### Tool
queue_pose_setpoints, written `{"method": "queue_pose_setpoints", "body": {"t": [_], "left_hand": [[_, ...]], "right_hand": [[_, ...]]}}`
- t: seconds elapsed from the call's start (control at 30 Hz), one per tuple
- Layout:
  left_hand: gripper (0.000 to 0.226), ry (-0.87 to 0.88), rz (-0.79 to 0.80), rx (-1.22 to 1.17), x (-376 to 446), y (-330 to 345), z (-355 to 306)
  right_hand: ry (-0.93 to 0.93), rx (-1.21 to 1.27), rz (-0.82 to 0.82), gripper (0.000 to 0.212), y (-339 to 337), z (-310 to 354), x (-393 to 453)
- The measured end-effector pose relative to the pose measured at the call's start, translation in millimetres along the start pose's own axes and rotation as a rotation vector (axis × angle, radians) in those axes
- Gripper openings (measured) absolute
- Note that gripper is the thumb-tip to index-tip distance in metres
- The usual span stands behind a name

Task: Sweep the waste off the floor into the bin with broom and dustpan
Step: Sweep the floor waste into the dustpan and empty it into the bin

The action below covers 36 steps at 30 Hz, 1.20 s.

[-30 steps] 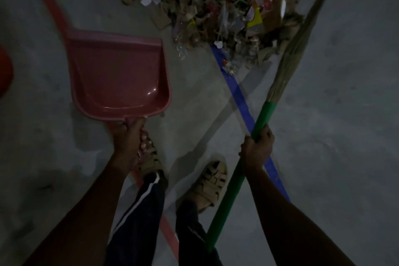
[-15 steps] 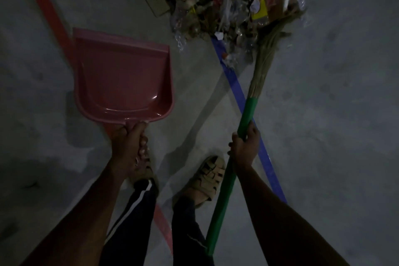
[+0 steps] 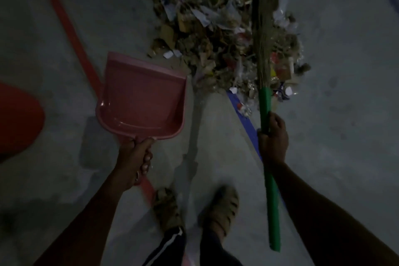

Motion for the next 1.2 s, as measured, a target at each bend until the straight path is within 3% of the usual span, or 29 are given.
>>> {"method": "queue_pose_setpoints", "body": {"t": [0.33, 0.5, 0.7, 0.9, 1.2], "left_hand": [[0.037, -0.062, 0.043, 0.133, 82.6, -24.7, -55.7], [0.039, -0.161, 0.037, 0.1, 129.2, 1.5, -59.5], [0.039, -0.207, 0.101, 0.135, 186.7, 33.2, -48.5], [0.04, -0.222, 0.149, 0.173, 238.4, 49.5, -29.1], [0.041, -0.299, 0.36, 0.471, 295.1, 37.4, -16.8]], "right_hand": [[-0.304, -0.117, 0.262, 0.067, 95.1, 65.1, 121.3], [-0.339, -0.212, 0.323, 0.077, 146.7, 64.6, 170.6], [-0.369, -0.278, 0.255, 0.067, 188.5, 59.4, 219.4], [-0.269, -0.289, 0.246, 0.079, 229.5, 37.8, 252.1], [-0.275, -0.403, 0.158, 0.084, 272.1, 25.1, 273.9]]}}
Point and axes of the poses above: each hand's wrist, its own x-axis towards the middle knuckle, its own y-axis out of the palm, z = x × y, the point moved 3 cm from there along x, towards the middle knuckle, and after that the axes turned 10 degrees about x, right-handed, at the moved point
